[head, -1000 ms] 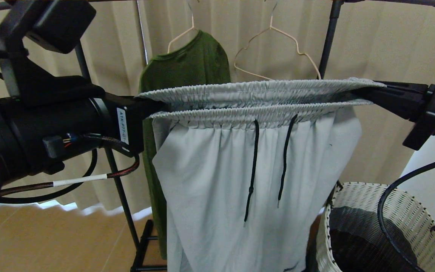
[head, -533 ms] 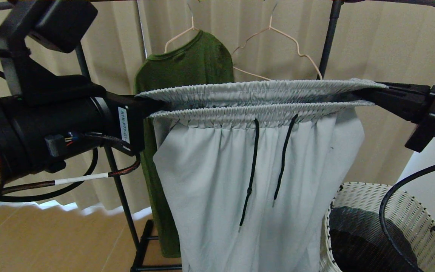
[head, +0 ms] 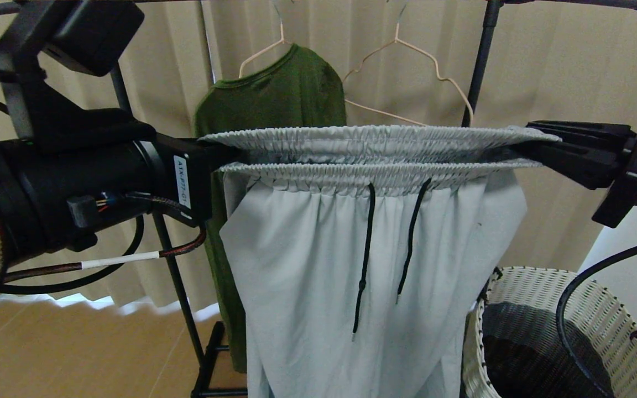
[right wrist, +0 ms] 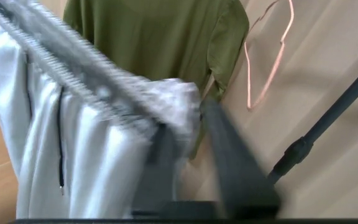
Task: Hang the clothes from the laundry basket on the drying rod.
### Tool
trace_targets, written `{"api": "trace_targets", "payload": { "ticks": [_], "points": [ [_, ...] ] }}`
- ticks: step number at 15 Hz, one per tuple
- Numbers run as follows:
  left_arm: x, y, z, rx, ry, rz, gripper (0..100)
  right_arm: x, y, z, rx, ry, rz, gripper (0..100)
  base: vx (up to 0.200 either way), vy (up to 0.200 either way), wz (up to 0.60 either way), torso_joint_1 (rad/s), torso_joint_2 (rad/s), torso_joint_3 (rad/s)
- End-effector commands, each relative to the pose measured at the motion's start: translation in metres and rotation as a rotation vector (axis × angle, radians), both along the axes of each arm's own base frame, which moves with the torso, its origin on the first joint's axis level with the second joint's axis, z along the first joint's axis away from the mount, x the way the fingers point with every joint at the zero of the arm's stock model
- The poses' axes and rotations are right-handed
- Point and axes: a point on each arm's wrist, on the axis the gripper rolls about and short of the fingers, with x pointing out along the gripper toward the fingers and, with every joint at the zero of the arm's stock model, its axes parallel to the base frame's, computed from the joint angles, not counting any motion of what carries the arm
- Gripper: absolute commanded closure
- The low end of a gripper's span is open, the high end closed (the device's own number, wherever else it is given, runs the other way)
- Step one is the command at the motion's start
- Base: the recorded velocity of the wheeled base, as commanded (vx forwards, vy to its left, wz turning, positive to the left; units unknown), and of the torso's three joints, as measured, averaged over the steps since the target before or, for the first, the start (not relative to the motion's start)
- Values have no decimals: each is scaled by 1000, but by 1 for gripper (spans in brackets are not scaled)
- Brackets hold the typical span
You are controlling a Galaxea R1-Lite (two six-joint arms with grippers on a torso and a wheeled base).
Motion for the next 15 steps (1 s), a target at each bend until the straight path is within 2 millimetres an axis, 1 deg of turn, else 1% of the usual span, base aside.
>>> {"api": "trace_targets", "payload": {
  "ticks": [1,3,4,6,9,12,14,15],
  "points": [
    [1,0,0,1,1,3,100,-1,1,-3,-3,10,7,0,0,0,0,0,0,0],
    [6,8,-2,13,-1,49,100,-4,3,-11,-4,26,32,0,0,0,0,0,0,0],
    [10,15,-1,35,-16,80,100,-11,6,-16,-7,37,68,0,0,0,0,0,0,0],
    [16,22,1,41,-26,122,100,-19,6,-23,-11,51,148,0,0,0,0,0,0,0],
    [17,23,-2,45,-25,149,100,-26,5,-26,-12,54,237,0,0,0,0,0,0,0],
    [17,23,-2,46,-25,149,100,-27,4,-30,-10,46,240,0,0,0,0,0,0,0],
    [15,24,-6,52,-15,150,100,-26,3,-37,-17,60,220,0,0,0,0,0,0,0],
    [10,29,-7,49,-17,152,100,-26,-2,-39,-19,61,184,0,0,0,0,0,0,0]
  ]
}}
